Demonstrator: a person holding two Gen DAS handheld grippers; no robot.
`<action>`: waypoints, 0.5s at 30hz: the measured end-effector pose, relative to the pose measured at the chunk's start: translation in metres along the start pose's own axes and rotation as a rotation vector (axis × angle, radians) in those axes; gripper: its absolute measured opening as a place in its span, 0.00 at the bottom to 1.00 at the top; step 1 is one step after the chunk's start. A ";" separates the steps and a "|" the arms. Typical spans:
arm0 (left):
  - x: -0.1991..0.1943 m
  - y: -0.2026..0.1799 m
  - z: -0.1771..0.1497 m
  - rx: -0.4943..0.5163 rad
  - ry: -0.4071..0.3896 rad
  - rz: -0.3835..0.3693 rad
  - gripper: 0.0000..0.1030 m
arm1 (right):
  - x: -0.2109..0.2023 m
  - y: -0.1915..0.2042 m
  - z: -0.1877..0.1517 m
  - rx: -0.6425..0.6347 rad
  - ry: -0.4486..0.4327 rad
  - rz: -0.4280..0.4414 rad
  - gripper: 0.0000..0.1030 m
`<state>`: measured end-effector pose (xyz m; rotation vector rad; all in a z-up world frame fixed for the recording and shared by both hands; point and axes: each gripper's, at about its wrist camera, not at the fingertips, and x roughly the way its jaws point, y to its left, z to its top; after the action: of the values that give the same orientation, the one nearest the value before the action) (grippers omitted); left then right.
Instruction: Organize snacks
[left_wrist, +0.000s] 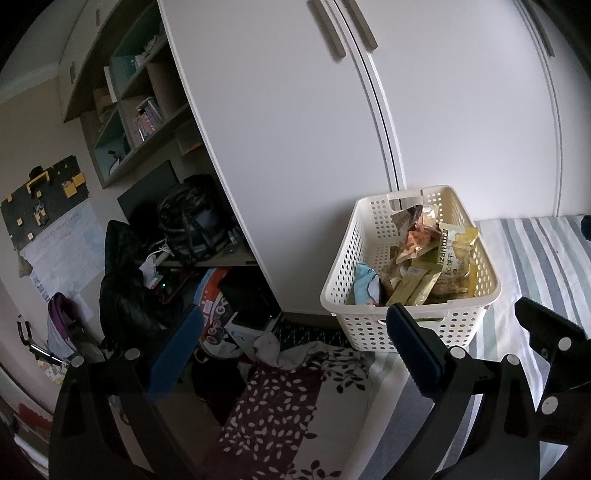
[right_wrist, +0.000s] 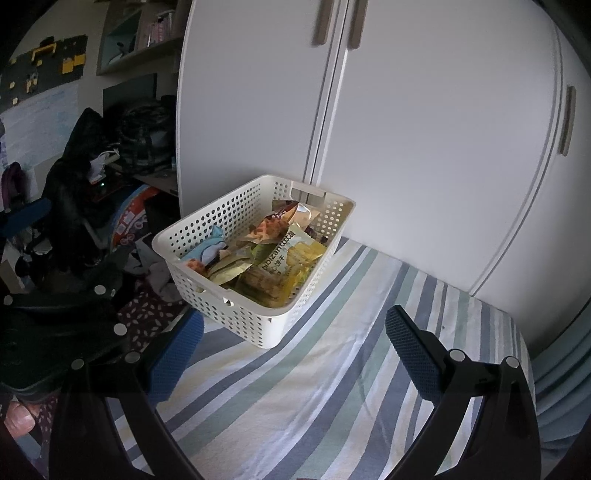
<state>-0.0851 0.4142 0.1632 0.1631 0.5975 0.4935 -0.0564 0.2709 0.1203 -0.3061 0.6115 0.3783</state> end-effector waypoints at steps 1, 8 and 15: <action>0.000 0.000 0.000 0.000 0.000 0.000 0.98 | 0.000 -0.001 0.000 0.004 0.002 0.007 0.95; 0.000 0.000 0.000 0.001 0.000 0.001 0.98 | 0.000 -0.002 -0.002 0.008 0.000 0.039 0.95; -0.003 -0.009 -0.002 0.018 0.004 -0.036 0.98 | -0.002 -0.014 -0.007 0.005 0.035 0.024 0.95</action>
<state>-0.0852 0.4052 0.1607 0.1686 0.6075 0.4542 -0.0558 0.2551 0.1183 -0.3008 0.6507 0.3954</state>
